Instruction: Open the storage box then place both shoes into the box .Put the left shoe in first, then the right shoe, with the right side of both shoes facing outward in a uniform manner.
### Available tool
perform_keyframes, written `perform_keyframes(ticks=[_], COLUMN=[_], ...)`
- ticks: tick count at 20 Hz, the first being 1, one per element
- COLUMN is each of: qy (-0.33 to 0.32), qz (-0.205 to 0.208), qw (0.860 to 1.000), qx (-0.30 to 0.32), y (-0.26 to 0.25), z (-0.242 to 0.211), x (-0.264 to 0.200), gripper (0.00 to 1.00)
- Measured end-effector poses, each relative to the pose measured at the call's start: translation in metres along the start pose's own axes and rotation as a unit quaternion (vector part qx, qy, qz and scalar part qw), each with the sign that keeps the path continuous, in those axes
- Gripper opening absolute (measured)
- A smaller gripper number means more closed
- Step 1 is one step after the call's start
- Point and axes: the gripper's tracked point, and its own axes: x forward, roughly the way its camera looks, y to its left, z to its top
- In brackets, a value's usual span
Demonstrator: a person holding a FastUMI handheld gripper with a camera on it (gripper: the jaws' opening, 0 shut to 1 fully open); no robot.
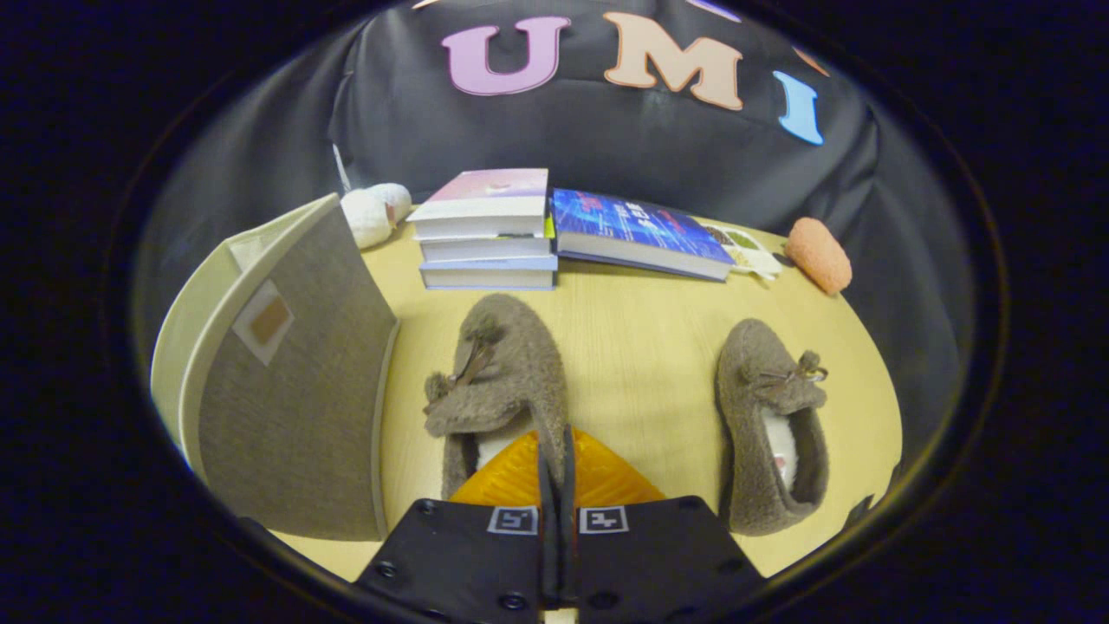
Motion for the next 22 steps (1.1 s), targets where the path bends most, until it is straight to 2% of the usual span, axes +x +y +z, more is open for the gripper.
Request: perform_keyframes(ticks=[3,5,11,14,18,22], qy=[-0.014,-0.020,-0.071,-0.084,-0.046,0.026], qz=[-0.002,0.005,0.066,0.126,0.207,0.219], qw=[1.000,0.999,0.990,0.979,0.961,0.960], qx=[0.001,0.031,0.107,0.133,0.178,0.171], y=[-0.002,-0.001,0.025,0.067,0.134,0.185], z=[0.012,0.024,0.092,0.122,0.131,0.104], x=[-0.019,-0.036,-0.107,-0.138,-0.146,-0.122], gripper=[0.03,0.03,0.03,0.03,0.04,0.04])
